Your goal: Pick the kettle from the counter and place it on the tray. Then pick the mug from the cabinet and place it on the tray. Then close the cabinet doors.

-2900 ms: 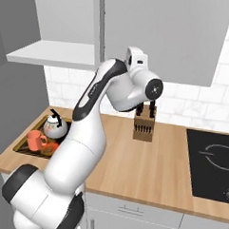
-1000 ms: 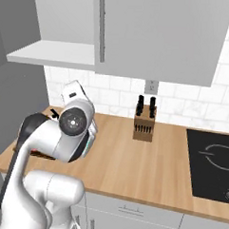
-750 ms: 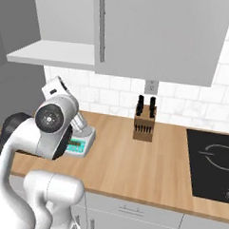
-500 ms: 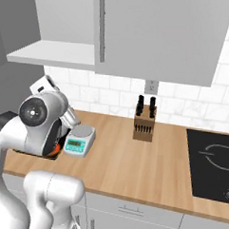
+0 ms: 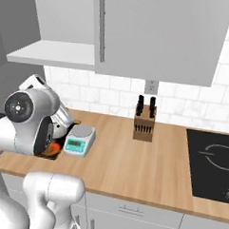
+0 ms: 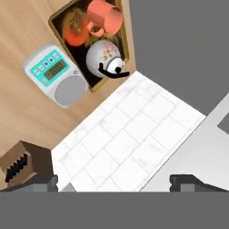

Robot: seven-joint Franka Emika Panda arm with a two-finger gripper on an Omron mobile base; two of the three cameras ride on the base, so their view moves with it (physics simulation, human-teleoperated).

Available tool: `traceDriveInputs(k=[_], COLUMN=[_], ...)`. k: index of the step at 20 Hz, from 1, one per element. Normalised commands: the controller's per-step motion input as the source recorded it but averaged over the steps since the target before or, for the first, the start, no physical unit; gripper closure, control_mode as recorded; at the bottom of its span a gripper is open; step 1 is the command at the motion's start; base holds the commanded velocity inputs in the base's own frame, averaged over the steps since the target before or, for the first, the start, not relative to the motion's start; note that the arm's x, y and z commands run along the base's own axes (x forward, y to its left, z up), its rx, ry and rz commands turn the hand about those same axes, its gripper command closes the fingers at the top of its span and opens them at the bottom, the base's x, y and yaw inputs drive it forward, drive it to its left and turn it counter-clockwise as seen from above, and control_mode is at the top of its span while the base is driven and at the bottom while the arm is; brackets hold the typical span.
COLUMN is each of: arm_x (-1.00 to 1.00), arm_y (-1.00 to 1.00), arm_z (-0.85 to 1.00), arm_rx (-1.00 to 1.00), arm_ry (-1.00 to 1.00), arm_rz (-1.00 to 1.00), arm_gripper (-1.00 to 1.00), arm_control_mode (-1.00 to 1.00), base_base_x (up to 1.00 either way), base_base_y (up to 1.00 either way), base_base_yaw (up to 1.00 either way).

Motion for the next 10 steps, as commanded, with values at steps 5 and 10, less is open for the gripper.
traceDriveInputs(k=[5, 10], arm_x=[-0.36, -0.29], arm_y=[0.72, 0.55], arm_z=[0.00, 0.00], arm_rx=[-0.22, -0.16], arm_ry=[-0.20, -0.27], arm_rz=[0.00, 0.01], arm_gripper=[-1.00, -1.00], arm_control_mode=[-1.00, -1.00], base_base_x=[0.00, 0.00], base_base_y=[0.00, 0.00], base_base_yaw=[0.00, 0.00])
